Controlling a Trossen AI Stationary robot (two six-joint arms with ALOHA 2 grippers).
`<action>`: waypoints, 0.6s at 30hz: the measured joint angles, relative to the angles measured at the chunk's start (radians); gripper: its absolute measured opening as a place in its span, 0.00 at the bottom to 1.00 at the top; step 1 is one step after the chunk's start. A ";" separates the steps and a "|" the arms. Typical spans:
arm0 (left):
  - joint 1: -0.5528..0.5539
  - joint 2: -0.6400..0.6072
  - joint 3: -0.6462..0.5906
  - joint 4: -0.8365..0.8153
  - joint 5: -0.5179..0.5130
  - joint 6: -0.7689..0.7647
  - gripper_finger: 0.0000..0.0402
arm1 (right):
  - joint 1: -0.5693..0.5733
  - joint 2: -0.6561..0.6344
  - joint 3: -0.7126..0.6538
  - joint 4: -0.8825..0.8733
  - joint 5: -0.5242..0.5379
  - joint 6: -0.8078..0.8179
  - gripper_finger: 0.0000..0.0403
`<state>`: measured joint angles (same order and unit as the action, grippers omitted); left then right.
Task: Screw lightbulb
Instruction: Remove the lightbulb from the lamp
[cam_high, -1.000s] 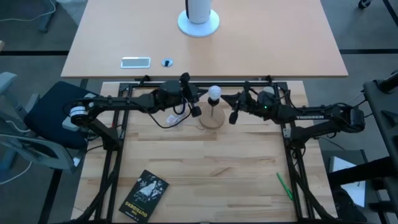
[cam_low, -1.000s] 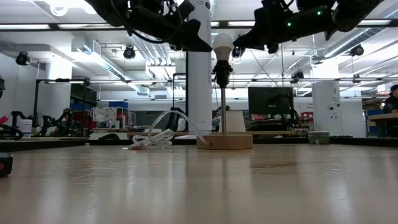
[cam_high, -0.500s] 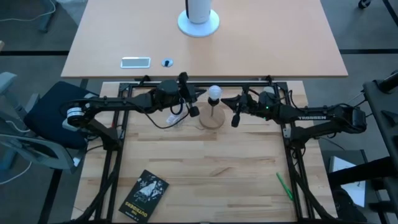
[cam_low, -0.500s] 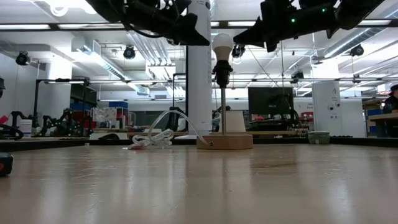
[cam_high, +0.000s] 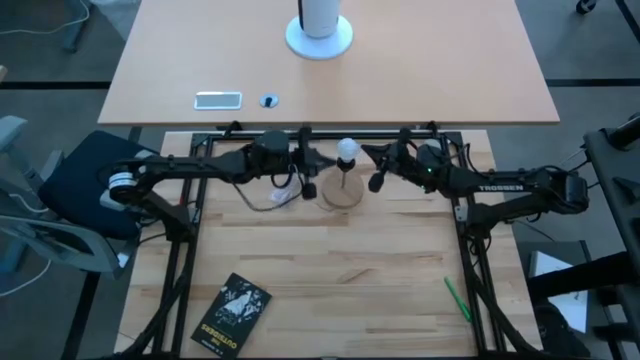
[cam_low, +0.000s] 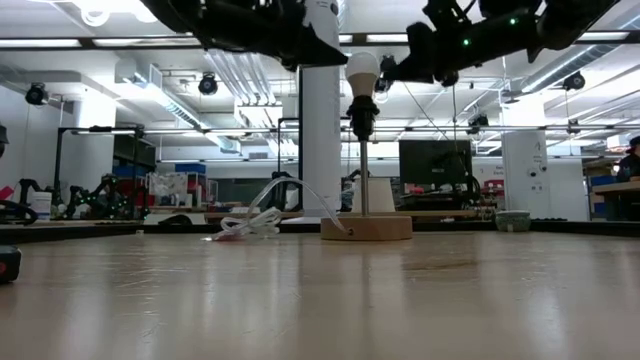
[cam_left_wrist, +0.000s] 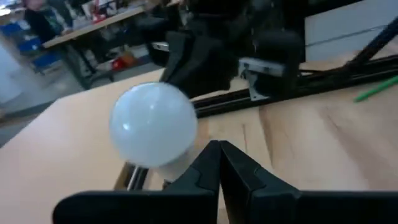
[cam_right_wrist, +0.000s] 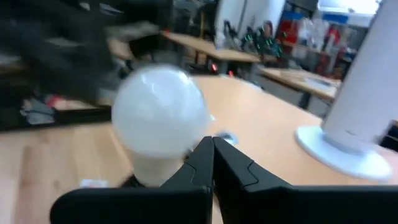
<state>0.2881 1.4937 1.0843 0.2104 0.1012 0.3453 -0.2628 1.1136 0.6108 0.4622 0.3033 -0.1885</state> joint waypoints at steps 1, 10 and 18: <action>-0.002 -0.011 0.000 -0.015 -0.018 -0.003 0.00 | -0.001 -0.010 -0.002 -0.023 0.007 -0.004 0.00; 0.010 -0.010 0.000 0.058 -0.216 0.022 0.00 | 0.003 -0.034 -0.001 -0.052 -0.171 0.030 0.00; 0.016 0.065 0.000 0.112 -0.221 0.028 0.00 | 0.001 0.019 0.000 0.019 -0.171 0.014 0.00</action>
<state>0.3040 1.5583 1.0843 0.3227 -0.1197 0.3729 -0.2619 1.1327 0.6106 0.4811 0.1321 -0.1749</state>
